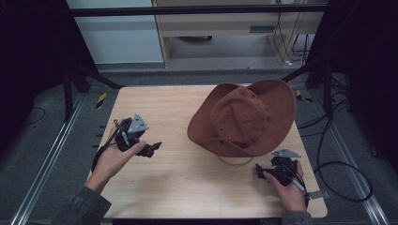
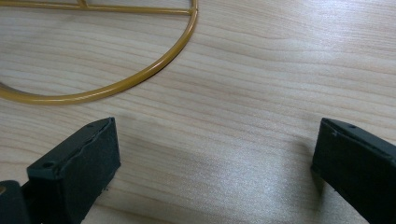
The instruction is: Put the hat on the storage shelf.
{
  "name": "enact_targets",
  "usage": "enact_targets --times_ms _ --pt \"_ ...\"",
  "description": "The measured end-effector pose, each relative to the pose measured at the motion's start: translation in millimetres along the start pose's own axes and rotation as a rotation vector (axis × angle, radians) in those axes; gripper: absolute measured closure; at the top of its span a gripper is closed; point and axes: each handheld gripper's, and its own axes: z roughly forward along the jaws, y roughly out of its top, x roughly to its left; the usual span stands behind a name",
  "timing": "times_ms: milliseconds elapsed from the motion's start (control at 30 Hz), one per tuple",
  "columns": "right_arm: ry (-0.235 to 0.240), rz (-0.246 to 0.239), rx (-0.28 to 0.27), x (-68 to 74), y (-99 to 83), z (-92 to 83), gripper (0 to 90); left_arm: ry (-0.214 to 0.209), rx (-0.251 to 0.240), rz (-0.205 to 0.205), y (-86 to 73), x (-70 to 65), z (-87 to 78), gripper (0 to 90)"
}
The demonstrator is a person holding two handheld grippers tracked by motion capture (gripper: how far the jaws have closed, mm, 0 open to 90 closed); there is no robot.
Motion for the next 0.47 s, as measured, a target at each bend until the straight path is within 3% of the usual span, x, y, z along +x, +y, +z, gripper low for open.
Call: enact_targets --times_ms 100,167,200,267,333,433,467 --pt "0.000 0.000 0.000 0.0 0.0 0.0 0.9 0.003 0.027 -0.033 -24.2 1.1 7.7 5.2" --pt "0.000 0.000 0.000 0.0 0.0 0.0 0.9 0.006 0.026 -0.079 -40.8 3.0 11.3 5.3" --pt "0.000 0.000 0.000 0.0 0.0 0.0 0.9 0.006 0.026 -0.079 -40.8 3.0 11.3 5.3" --pt "0.000 -0.001 0.000 0.0 0.0 0.0 0.9 0.032 0.039 -0.116 -64.4 7.0 14.1 5.3" --pt "0.000 0.000 0.000 0.0 0.0 0.0 0.9 0.055 0.054 -0.136 -77.7 9.7 15.1 5.4" --pt "0.000 0.000 0.000 0.0 0.0 0.0 0.9 0.054 0.042 -0.194 -94.9 12.8 16.8 5.5" --pt "0.000 0.000 0.000 0.0 0.0 0.0 0.9 0.054 0.042 -0.194 -94.9 12.8 16.8 5.5"
